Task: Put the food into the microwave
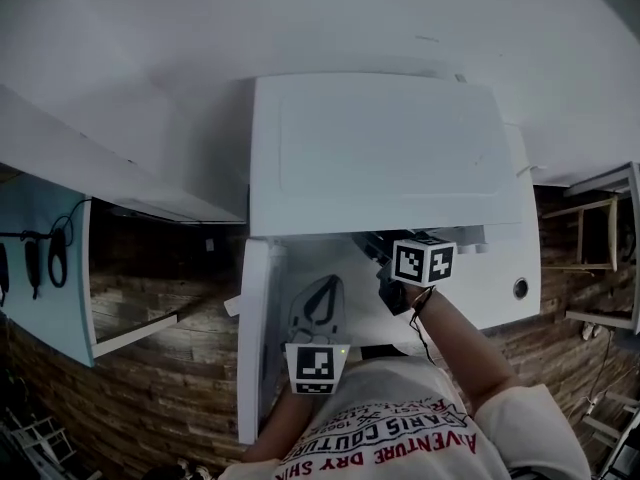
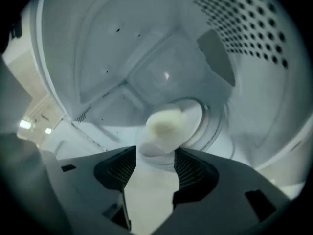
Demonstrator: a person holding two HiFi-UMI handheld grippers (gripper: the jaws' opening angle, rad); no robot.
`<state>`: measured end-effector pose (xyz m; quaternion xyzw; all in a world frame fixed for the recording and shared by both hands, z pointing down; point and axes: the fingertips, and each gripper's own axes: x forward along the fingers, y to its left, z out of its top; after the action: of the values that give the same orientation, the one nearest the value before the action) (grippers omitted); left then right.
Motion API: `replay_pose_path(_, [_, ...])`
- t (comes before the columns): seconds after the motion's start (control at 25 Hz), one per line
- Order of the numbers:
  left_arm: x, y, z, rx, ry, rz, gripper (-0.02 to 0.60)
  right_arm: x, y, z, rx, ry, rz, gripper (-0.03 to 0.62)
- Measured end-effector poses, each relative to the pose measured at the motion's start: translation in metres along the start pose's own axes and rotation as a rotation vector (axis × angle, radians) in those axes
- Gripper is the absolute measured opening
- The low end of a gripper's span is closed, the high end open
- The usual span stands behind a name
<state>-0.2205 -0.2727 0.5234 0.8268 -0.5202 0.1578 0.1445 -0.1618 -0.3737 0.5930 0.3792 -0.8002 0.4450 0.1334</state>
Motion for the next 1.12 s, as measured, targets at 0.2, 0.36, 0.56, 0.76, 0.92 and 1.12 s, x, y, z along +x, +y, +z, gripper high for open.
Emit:
replay_pose_path(0.2, [-0.001,0.006,-0.002,-0.006,0.009,0.013,0.006,0.003,0.002,-0.008,-0.163,0.119,-0.053,0.233])
replay_pose_path(0.36, [-0.001,0.005,-0.001,-0.013,0.012,0.018,0.006,-0.002,0.0,-0.016,-0.332,0.26,-0.117,0.233])
replay_pose_path(0.56, [-0.001,0.005,0.0,-0.015,0.011,0.014,0.006,-0.008,-0.013,-0.03,-0.432,0.374,-0.185,0.232])
replay_pose_path(0.76, [-0.001,0.007,0.0,-0.025,0.011,0.019,0.006,-0.014,-0.016,-0.033,-0.423,0.374,-0.178,0.208])
replay_pose_path(0.92, [-0.002,0.006,0.003,-0.023,0.012,0.025,0.006,-0.028,-0.007,-0.03,-0.394,0.295,-0.177,0.13])
replay_pose_path(1.12, [-0.005,-0.004,0.022,-0.024,-0.016,0.009,0.006,-0.062,0.012,-0.024,-0.352,0.158,-0.196,0.012])
